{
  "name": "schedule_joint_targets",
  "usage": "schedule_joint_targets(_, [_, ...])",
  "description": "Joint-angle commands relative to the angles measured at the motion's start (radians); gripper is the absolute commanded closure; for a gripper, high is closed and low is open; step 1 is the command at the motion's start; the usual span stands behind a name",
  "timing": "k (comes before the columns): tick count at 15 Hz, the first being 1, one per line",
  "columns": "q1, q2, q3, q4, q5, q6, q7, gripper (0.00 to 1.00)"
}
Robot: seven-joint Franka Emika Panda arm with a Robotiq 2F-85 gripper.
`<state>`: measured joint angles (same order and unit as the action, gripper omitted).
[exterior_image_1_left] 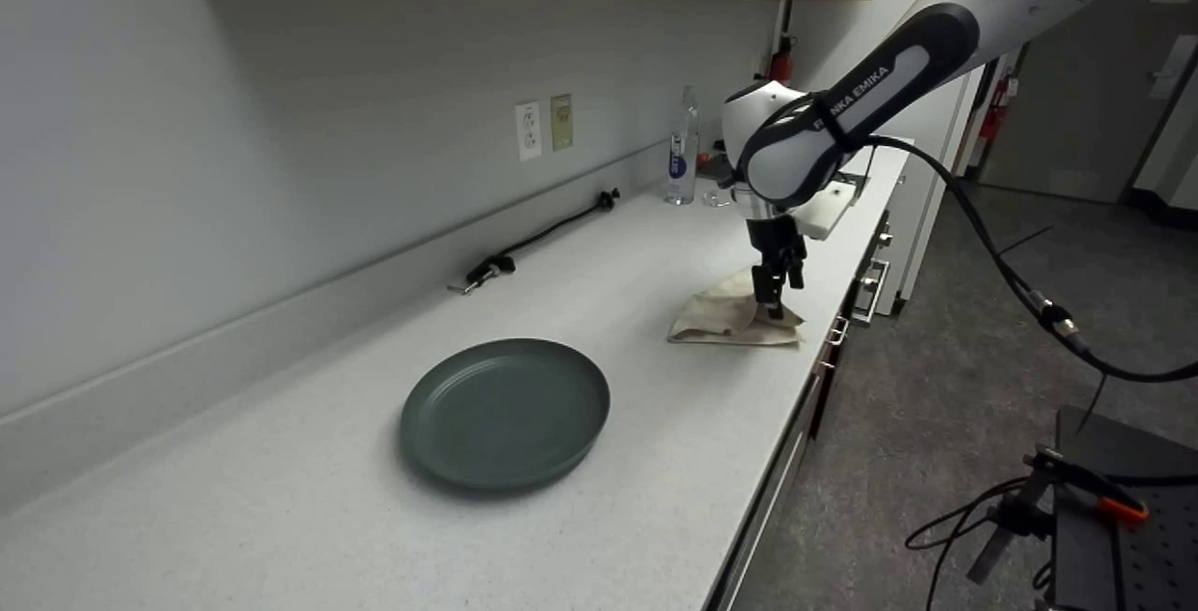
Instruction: Unfold the cloth on the countertop
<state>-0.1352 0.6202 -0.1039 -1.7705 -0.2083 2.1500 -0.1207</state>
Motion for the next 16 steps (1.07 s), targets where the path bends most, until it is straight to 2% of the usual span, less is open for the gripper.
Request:
schedule_joint_targets(1, [-0.026,0.033,0.022,0.062,0.033,-0.067,-0.086,0.23])
schedule_joint_targets(2, [-0.026,0.036,0.022,0.067,0.032,-0.074,-0.093,0.26])
schedule_joint_targets(11, [-0.012,0.049,0.003,0.090,0.008,-0.125,-0.066,0.96])
schedule_joint_targets(12, [-0.009,0.048,0.000,0.092,0.005,-0.136,-0.063,0.99])
schedule_joint_targets(16, [-0.003,0.047,-0.009,0.113,-0.009,-0.176,-0.047,1.00])
